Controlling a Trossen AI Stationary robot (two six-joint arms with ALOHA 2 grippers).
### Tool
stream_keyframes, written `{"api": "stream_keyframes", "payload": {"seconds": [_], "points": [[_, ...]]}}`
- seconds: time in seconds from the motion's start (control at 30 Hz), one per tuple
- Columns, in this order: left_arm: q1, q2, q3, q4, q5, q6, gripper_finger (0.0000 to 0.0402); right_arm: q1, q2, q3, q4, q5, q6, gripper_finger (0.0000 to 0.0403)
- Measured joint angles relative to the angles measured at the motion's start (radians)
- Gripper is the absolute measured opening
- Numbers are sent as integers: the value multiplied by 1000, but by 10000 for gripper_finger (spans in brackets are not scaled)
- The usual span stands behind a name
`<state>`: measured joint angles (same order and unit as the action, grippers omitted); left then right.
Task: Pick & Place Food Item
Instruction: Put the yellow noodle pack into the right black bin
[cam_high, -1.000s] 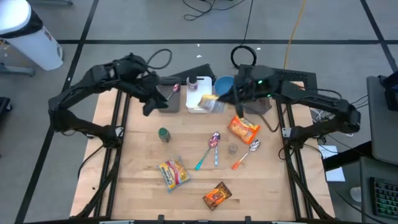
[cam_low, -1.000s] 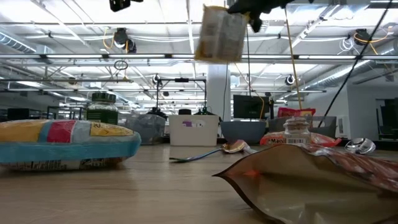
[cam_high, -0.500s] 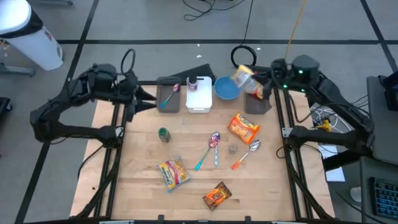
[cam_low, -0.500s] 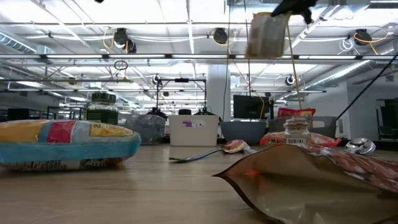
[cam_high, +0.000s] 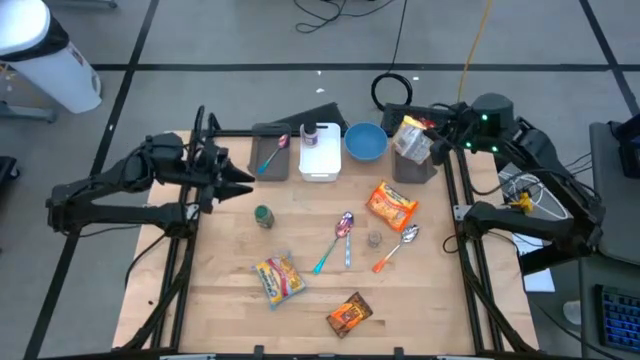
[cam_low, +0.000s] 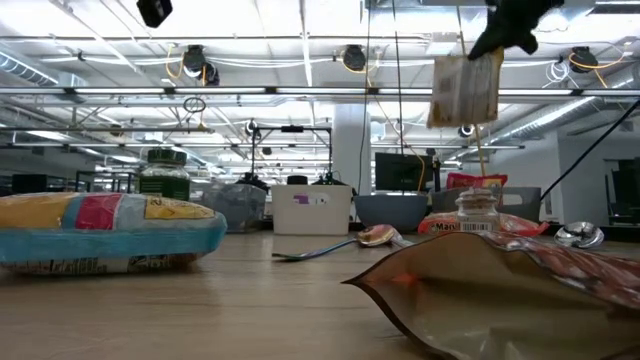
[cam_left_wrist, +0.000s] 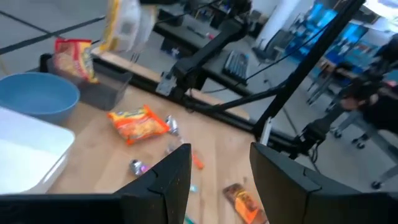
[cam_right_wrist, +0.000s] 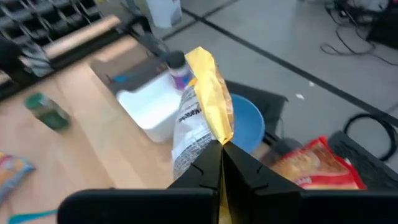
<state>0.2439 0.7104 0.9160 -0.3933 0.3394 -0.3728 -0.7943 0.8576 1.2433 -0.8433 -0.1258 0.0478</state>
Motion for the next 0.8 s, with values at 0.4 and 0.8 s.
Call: {"api": "stream_keyframes", "payload": {"seconds": [0.4, 0.8], "points": [[-24, 48, -25, 164, -77, -23, 170, -201, 42, -202, 120, -69, -150, 0], [-21, 137, -25, 296, -223, 13, 170, -308, 142, -275, 191, -92, -312, 0]]}}
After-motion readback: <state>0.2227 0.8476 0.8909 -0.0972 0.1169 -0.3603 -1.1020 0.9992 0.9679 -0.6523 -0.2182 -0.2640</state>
